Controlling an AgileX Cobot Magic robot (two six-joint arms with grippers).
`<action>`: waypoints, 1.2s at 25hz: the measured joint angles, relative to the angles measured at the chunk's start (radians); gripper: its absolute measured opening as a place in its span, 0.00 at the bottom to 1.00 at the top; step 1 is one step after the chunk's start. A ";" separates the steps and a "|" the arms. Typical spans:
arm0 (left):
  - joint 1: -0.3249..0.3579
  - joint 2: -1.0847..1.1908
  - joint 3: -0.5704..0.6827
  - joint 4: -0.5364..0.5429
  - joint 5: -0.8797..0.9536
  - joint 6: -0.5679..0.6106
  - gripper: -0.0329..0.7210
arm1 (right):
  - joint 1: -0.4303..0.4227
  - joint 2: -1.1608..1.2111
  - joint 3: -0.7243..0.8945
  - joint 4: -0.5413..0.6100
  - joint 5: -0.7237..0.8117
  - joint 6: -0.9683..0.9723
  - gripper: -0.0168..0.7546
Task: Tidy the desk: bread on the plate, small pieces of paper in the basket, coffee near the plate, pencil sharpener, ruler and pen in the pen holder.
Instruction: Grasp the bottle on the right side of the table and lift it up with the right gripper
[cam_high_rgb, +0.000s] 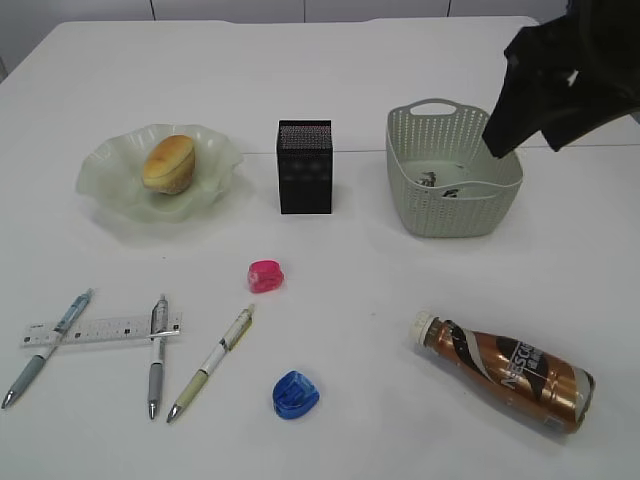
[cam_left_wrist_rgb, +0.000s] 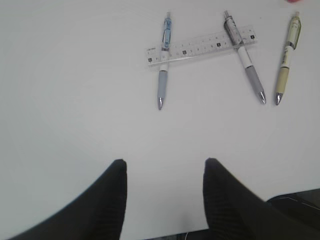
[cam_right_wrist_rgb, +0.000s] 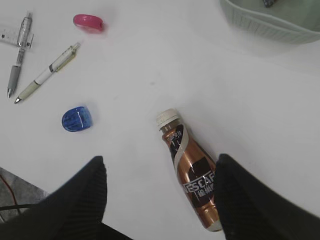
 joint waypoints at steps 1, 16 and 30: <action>0.000 0.000 0.000 0.000 0.000 0.000 0.52 | 0.006 -0.002 0.007 0.000 0.000 -0.009 0.70; 0.000 0.000 0.000 -0.004 0.056 0.000 0.52 | 0.105 -0.040 0.195 -0.134 -0.008 -0.105 0.70; 0.000 0.000 0.000 -0.008 0.073 0.000 0.52 | 0.108 -0.040 0.199 -0.163 -0.012 -0.116 0.70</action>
